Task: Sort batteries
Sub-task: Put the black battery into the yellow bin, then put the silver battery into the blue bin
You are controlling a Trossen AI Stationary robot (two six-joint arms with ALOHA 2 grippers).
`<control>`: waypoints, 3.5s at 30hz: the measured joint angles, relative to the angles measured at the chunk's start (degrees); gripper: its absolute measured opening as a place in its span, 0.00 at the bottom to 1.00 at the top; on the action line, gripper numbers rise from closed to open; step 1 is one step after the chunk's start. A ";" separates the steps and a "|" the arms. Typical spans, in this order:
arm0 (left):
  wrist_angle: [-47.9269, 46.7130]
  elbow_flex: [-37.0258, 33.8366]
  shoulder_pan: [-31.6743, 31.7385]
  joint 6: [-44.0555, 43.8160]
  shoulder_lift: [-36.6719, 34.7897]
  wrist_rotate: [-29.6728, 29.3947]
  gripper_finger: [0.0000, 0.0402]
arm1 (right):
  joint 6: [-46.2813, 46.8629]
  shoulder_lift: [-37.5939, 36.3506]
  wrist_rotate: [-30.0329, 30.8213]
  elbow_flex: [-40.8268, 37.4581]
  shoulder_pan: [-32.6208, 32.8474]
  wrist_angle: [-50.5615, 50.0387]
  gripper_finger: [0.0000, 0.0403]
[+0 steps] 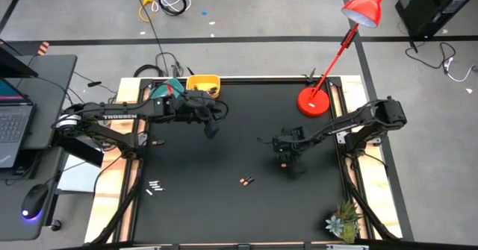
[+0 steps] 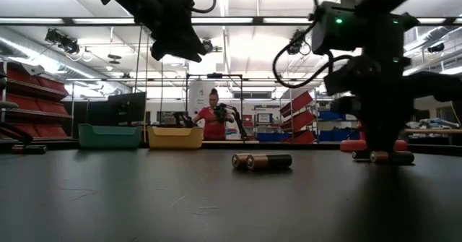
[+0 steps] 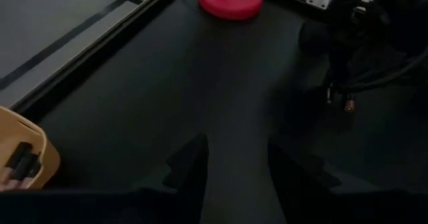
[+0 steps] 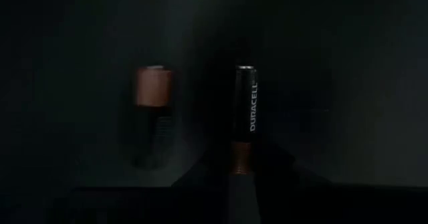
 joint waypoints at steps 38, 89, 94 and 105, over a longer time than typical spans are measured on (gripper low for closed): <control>45.30 0.00 0.40 13.46 0.04 -1.19 0.50 | -0.50 -0.28 6.91 44.70 -11.91 18.45 0.10; 15.02 -0.02 32.28 -13.57 26.49 -0.76 0.32 | 6.17 -0.02 9.06 44.70 -9.20 -0.10 0.47; 12.09 -0.02 32.14 -13.30 22.32 4.18 0.52 | 3.58 -0.02 8.99 44.70 -9.91 -0.77 0.46; -20.77 0.13 12.99 7.08 -7.80 4.73 0.46 | 5.29 0.01 7.01 44.70 -15.65 -0.55 0.42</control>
